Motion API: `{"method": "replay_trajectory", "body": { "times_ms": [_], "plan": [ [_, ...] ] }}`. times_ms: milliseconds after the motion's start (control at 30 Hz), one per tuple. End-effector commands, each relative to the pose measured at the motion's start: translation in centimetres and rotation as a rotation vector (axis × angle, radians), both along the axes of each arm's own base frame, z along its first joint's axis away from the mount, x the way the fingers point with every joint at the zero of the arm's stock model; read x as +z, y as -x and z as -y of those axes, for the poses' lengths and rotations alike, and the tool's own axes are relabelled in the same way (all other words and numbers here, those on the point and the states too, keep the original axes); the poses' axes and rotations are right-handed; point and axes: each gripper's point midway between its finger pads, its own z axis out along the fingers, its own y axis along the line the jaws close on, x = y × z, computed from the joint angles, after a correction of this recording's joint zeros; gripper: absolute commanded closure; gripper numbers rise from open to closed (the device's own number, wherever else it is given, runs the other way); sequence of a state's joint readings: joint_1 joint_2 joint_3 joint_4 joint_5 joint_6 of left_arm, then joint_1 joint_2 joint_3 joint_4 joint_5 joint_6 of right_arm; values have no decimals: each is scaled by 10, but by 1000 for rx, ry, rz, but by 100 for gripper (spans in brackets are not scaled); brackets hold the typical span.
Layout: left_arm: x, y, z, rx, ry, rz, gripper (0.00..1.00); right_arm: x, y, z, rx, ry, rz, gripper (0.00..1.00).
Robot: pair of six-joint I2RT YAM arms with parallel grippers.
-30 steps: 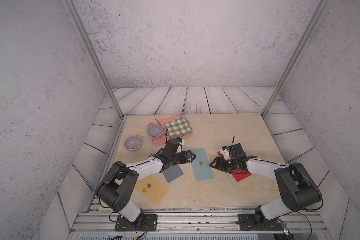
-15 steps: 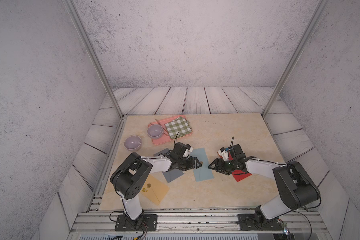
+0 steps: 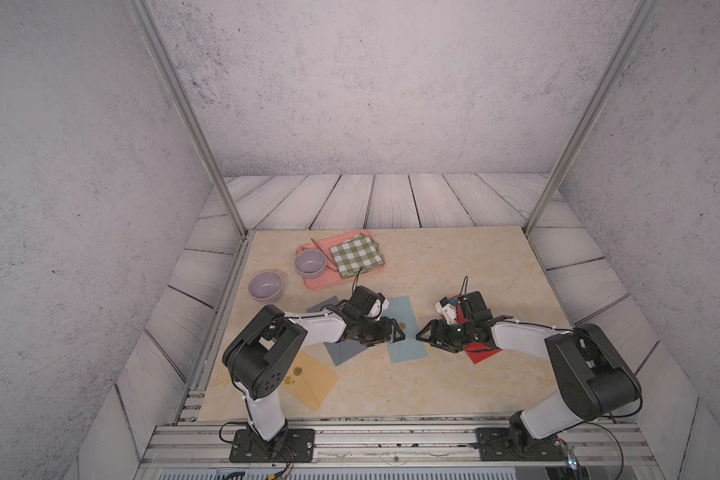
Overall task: Open the envelope
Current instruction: Adjust the envelope at the center of the board.
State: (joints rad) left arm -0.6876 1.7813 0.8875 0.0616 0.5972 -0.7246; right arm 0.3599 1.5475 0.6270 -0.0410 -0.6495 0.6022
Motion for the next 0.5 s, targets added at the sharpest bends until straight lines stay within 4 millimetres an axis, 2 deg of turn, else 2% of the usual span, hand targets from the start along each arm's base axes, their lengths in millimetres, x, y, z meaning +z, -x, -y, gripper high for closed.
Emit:
{"method": "replay_trajectory", "body": {
  "times_ms": [0,233,467],
  "plan": [
    [-13,6,-2,-7,-25,-42,33,-25,24,16,-27,97,-110,29],
    [-31,11,-12,12,-89,-91,34,-31,30,19,-43,107,-143,31],
    [-4,17,-10,-44,-56,-27,35,-32,34,17,-49,81,-158,35]
  ]
}}
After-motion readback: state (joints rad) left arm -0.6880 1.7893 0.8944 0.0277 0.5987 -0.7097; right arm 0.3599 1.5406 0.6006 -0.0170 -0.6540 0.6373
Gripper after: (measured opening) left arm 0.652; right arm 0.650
